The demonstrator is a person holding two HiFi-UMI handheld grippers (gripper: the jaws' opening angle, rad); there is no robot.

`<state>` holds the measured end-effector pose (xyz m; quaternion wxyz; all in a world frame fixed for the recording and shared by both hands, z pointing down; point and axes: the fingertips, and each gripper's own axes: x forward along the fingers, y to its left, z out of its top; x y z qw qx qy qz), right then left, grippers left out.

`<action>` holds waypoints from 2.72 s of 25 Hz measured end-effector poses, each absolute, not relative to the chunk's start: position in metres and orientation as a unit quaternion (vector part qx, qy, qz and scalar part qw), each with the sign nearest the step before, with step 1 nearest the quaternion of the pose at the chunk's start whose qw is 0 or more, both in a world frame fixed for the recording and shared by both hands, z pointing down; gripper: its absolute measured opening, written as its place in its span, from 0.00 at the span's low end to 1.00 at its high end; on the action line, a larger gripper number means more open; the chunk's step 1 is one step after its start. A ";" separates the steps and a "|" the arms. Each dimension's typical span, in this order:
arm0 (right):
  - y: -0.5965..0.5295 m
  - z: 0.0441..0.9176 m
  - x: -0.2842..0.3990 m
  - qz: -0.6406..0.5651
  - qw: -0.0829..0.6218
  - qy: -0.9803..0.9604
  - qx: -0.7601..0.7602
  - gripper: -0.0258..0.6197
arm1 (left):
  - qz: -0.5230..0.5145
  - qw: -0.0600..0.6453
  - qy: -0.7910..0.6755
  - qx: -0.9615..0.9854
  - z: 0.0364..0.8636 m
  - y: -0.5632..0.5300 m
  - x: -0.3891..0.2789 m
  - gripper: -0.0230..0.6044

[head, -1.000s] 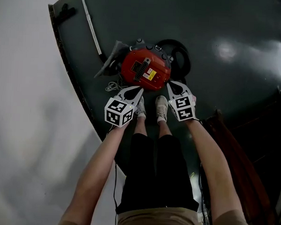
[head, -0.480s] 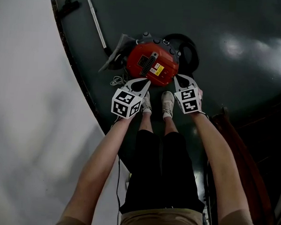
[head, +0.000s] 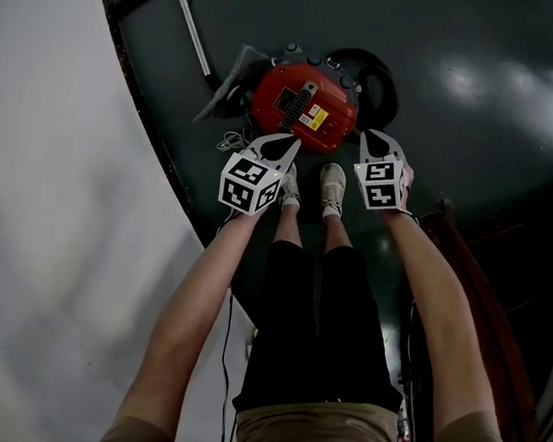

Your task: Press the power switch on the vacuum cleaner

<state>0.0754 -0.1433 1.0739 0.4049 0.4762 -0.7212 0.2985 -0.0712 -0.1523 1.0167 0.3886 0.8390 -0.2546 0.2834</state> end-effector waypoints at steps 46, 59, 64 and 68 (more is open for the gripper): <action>-0.142 1.154 0.007 0.361 0.474 -0.694 0.404 0.05 | 0.295 0.395 -0.230 0.839 1.043 -0.153 -0.079 0.04; -0.145 1.169 0.021 0.518 0.432 -0.607 0.422 0.05 | 0.268 0.397 -0.236 0.846 1.017 -0.150 -0.065 0.04; -0.137 1.127 0.014 0.594 0.272 -0.614 0.443 0.05 | 0.255 0.376 -0.232 0.860 0.981 -0.148 -0.060 0.04; -0.087 1.082 0.016 0.589 0.285 -0.642 0.400 0.05 | 0.251 0.369 -0.244 0.861 0.937 -0.139 -0.064 0.04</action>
